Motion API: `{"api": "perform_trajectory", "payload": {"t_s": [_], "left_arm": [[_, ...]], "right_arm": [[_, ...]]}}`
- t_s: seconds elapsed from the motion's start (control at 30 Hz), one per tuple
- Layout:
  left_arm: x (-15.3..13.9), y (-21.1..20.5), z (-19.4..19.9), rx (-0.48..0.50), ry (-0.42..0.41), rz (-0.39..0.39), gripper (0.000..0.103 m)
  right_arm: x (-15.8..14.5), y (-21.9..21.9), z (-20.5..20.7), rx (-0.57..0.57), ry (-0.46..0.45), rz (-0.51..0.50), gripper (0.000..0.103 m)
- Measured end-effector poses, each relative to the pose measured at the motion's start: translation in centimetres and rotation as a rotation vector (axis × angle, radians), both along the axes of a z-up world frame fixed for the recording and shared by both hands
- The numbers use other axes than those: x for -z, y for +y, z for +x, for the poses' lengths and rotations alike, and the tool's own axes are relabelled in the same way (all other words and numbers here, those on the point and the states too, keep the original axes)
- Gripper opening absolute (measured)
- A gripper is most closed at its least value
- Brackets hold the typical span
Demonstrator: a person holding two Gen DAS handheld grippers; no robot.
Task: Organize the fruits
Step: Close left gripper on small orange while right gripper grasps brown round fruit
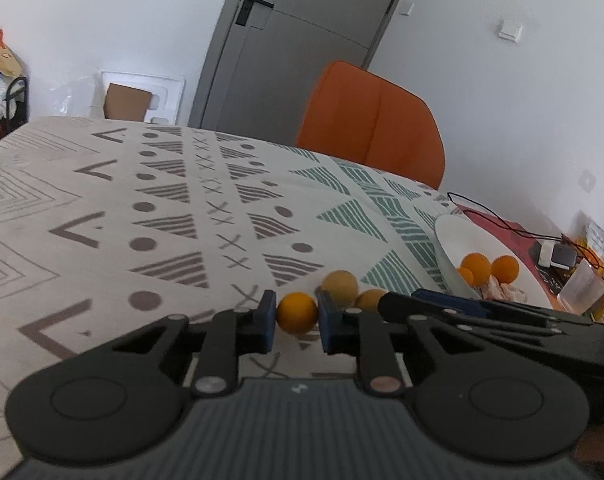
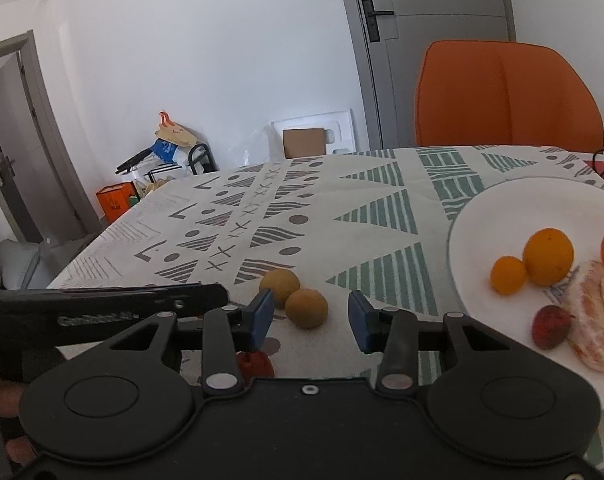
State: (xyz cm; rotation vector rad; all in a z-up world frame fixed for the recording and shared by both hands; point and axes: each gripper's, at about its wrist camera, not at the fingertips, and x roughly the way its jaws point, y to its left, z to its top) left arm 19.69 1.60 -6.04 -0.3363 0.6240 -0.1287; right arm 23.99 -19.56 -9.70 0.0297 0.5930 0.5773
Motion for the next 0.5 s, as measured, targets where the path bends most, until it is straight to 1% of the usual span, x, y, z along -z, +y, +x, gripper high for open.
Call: {"api": "perform_trajectory", "payload": {"t_s": [0.3, 0.37, 0.43, 0.5], "left_arm": [[-0.7, 1.6, -1.1, -0.042, -0.016, 0.008, 0.02], [-0.8, 2.0, -1.4, -0.052, -0.019, 0.007, 0.02], [-1.1, 2.3, -1.7, -0.06, -0.029, 0.004, 0.02], [-1.4, 2.4, -1.8, -0.062, -0.035, 0.004, 0.02]], "right_arm": [[0.1, 1.6, 0.6, -0.009, -0.003, -0.035, 0.042], [0.6, 2.3, 1.0, -0.007, 0.019, -0.076, 0.024], [0.4, 2.3, 0.8, 0.001, 0.023, -0.079, 0.025], [-0.3, 2.1, 0.1, -0.004, -0.004, -0.074, 0.025]]}}
